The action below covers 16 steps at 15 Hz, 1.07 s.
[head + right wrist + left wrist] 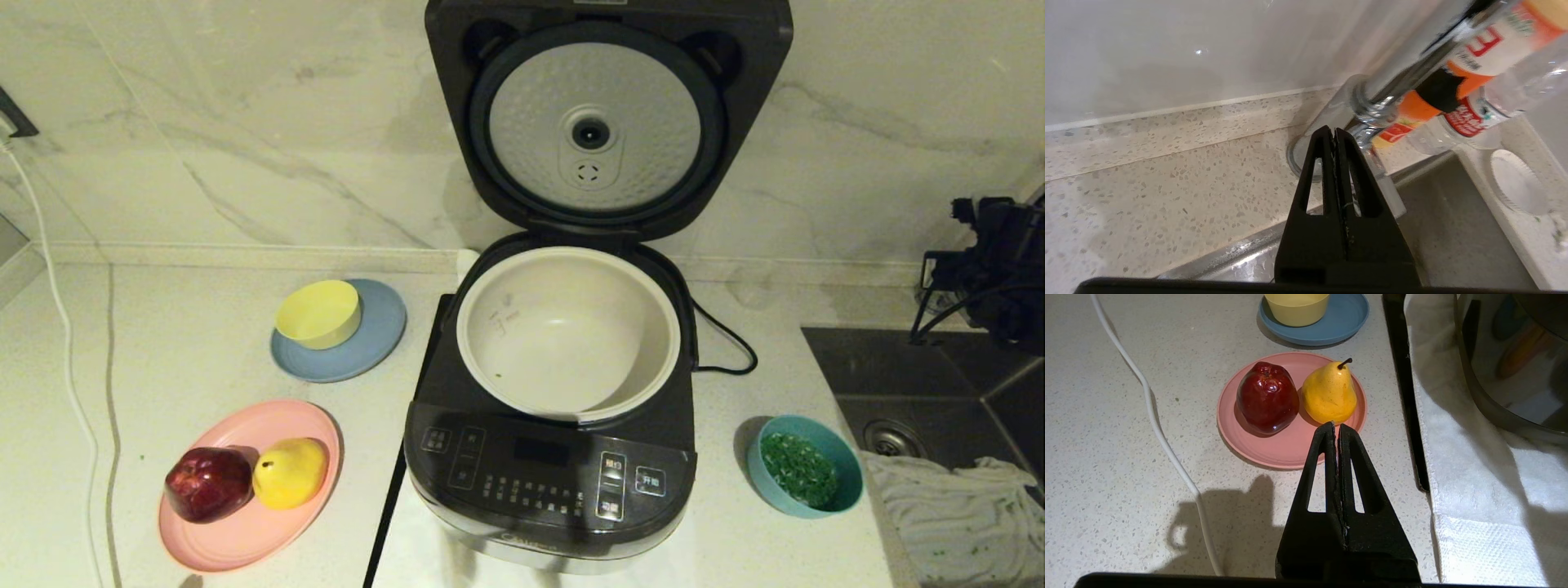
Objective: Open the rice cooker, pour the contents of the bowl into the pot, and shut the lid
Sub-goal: Turn on the tap
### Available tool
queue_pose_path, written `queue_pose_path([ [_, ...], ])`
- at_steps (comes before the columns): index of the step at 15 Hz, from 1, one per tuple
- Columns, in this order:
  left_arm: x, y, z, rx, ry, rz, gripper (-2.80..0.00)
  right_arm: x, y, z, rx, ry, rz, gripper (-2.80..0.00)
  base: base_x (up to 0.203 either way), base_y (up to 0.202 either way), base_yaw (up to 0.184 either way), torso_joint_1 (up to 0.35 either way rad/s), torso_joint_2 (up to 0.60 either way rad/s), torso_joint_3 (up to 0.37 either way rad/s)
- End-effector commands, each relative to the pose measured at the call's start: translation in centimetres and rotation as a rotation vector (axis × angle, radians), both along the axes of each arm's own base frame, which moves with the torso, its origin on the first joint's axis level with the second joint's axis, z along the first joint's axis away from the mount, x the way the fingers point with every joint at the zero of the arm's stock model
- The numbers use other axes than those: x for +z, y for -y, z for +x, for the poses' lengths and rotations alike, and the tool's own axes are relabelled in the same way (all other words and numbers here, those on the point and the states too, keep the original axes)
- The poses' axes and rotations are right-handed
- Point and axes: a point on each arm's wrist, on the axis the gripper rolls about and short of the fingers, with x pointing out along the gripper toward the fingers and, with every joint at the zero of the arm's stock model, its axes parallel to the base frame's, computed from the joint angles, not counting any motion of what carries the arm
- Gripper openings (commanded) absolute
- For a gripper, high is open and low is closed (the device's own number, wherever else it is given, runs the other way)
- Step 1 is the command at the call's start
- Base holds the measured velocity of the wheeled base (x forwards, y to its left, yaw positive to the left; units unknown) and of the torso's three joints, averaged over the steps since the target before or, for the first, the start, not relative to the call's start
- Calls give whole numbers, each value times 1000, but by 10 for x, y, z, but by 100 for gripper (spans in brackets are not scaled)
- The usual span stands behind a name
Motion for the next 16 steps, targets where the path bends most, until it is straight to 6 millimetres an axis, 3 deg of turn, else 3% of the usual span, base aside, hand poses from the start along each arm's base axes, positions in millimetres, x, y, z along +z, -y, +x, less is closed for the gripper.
queue_pose_path([
  [1, -3, 0, 1, 0, -8, 0, -280, -5, 4, 10, -4, 5, -2, -280, 0, 0, 0, 0, 0, 0],
  [9, -3, 0, 1, 0, -8, 0, -280, -7, 14, 22, -16, -4, -1, -280, 0, 0, 0, 0, 0, 0],
  [16, -3, 0, 1, 0, -8, 0, -280, -6, 15, 19, -28, -12, -11, -280, 0, 0, 0, 0, 0, 0],
])
